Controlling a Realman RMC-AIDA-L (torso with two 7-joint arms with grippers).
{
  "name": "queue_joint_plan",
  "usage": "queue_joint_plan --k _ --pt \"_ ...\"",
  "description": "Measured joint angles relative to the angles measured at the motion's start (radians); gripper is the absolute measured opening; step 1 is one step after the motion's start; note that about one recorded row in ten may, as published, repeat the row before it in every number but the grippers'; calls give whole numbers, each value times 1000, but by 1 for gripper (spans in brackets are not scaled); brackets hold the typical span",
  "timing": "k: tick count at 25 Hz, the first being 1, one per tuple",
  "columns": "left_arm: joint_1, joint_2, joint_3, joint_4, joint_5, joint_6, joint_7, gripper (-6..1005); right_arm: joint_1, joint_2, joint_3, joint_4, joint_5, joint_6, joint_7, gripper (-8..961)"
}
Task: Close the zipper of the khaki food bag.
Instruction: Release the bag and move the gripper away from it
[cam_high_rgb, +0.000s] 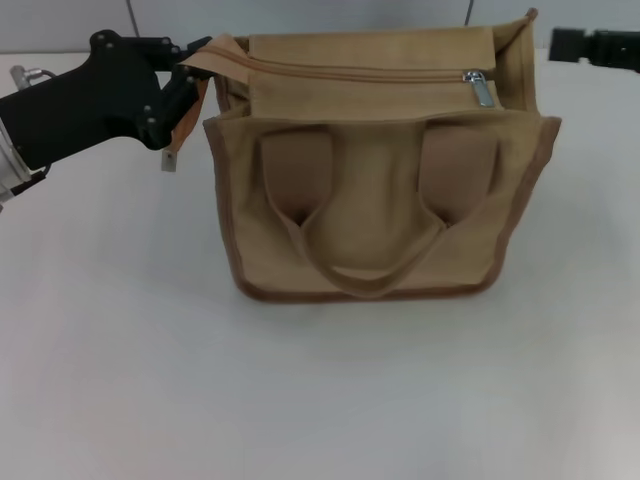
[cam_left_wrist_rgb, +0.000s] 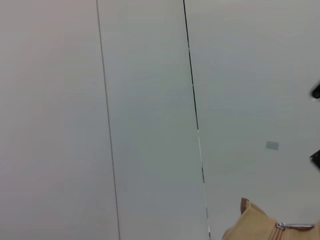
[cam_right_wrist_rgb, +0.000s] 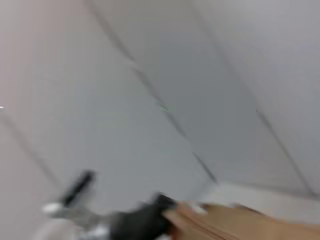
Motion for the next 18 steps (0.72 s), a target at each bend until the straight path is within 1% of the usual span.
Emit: queue_joint_plan --k 1,2,3,4,5,6,7,8,9,10,11,12,13,14,16,18 --pt "0 0 0 0 0 0 0 58 0 0 0 0 0 0 0 82" --pt "0 -1 0 -1 0 0 0 61 -8 -10 -2 42 27 -28 -59 98" --pt "-1 -1 0 -4 0 0 0 63 -15 -31 -5 147 53 -106 -206 114" --pt "-1 -1 0 -4 0 0 0 66 -15 -31 -5 147 53 -106 -206 130" --pt "-2 -1 0 -8 0 0 -1 68 -16 -39 -15 217 35 -169 -331 145" --pt "-5 0 -1 -14 0 -1 -3 71 -16 -39 -15 217 35 -169 -331 161" --pt "-7 0 -1 -20 0 -4 -7 73 -19 -39 -27 257 8 -211 -421 177" --pt "-9 1 1 -27 0 -10 -14 76 -29 -33 -44 287 -36 -243 -547 193" --pt "-9 1 1 -27 0 -10 -14 78 -29 -33 -44 287 -36 -243 -547 239" --pt "-10 2 4 -28 0 -13 -15 81 -48 -15 -68 307 -94 -245 -670 285" --pt "-10 2 4 -28 0 -13 -15 83 -48 -15 -68 307 -94 -245 -670 330" --pt "-8 2 5 -28 0 -13 -15 86 -57 -4 -75 314 -123 -237 -723 376" --pt "-4 2 7 -28 0 -13 -19 88 -73 19 -79 338 -179 -195 -818 422" --pt "-4 2 7 -28 0 -13 -19 91 -73 19 -79 338 -179 -195 -818 468" --pt "-1 2 6 -28 0 -13 -31 96 -83 37 -79 374 -221 -147 -903 561" --pt "-1 3 4 -29 0 -15 -48 101 -84 58 -81 446 -290 -60 -1010 653"
